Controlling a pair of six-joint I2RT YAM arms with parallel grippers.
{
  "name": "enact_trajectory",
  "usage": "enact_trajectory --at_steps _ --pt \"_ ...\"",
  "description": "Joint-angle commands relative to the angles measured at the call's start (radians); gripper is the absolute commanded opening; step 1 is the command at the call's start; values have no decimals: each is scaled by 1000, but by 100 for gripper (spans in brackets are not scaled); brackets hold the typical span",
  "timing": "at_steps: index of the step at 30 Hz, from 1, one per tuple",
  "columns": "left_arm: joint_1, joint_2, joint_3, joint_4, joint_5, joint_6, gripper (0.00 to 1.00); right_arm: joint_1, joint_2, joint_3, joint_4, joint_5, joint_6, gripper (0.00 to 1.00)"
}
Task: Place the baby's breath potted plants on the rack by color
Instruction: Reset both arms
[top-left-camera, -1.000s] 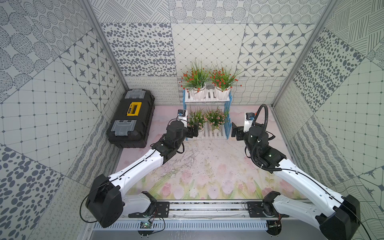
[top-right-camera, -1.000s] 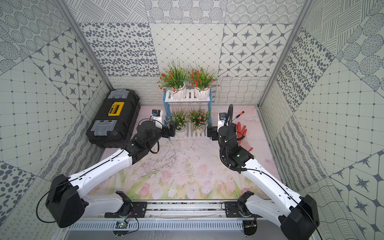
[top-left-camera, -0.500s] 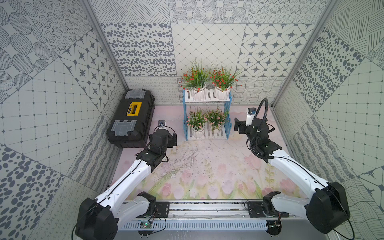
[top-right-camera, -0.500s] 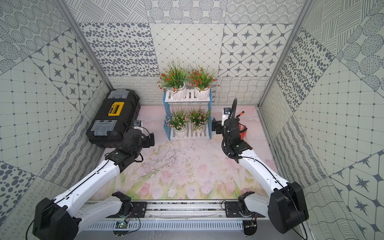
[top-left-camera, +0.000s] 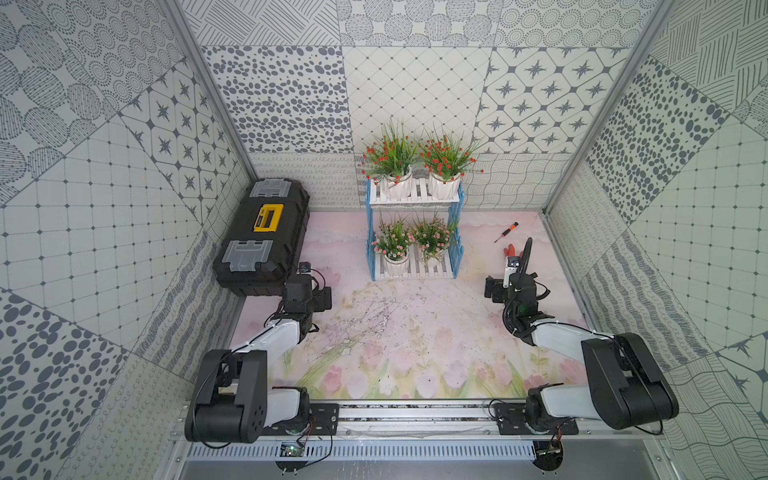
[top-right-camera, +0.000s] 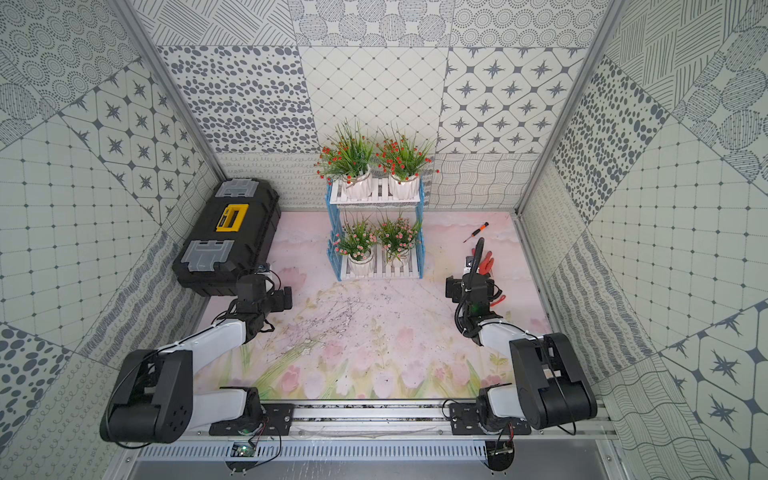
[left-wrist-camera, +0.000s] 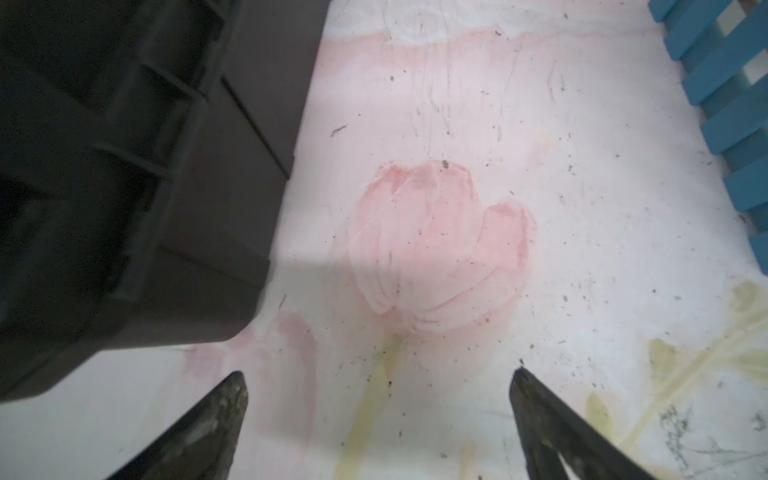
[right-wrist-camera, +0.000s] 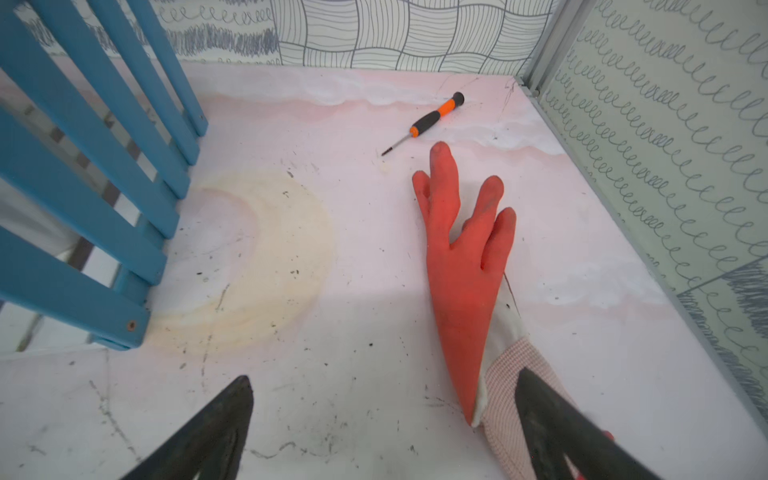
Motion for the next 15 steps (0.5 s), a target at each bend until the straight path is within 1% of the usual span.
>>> enact_trajectory --at_steps 1,2,3,6,7,8,9,10,11,12,13,14,15 --pt "23 81 -15 347 176 86 98 -30 48 14 220 -65 -39 98" --pt "24 86 -2 326 183 80 98 -45 68 9 255 -73 -30 98" --pt "24 98 -5 351 182 67 98 -60 86 12 255 -77 -7 98" --pt "23 188 -39 506 196 64 98 -87 144 -13 348 -93 24 98" --pt "22 226 -46 554 189 67 98 -89 146 -20 350 -97 24 98" --pt "26 253 -58 609 163 55 99 -89 163 -35 408 -92 24 98" --pt "28 238 -38 543 146 37 99 -89 166 -38 418 -93 24 98" --pt "30 236 -35 536 145 32 99 -88 157 -31 390 -94 25 98" --pt "30 251 -45 583 144 39 99 -89 149 -26 365 -96 25 98" --pt "30 240 -35 538 145 31 99 -89 156 -29 383 -93 24 98" --pt "30 239 -33 534 144 28 98 -89 157 -30 387 -94 23 98" --pt "32 248 -40 567 141 37 98 -89 153 -29 376 -96 23 98" --pt "31 241 -34 537 141 31 98 -88 154 -28 377 -96 23 98"
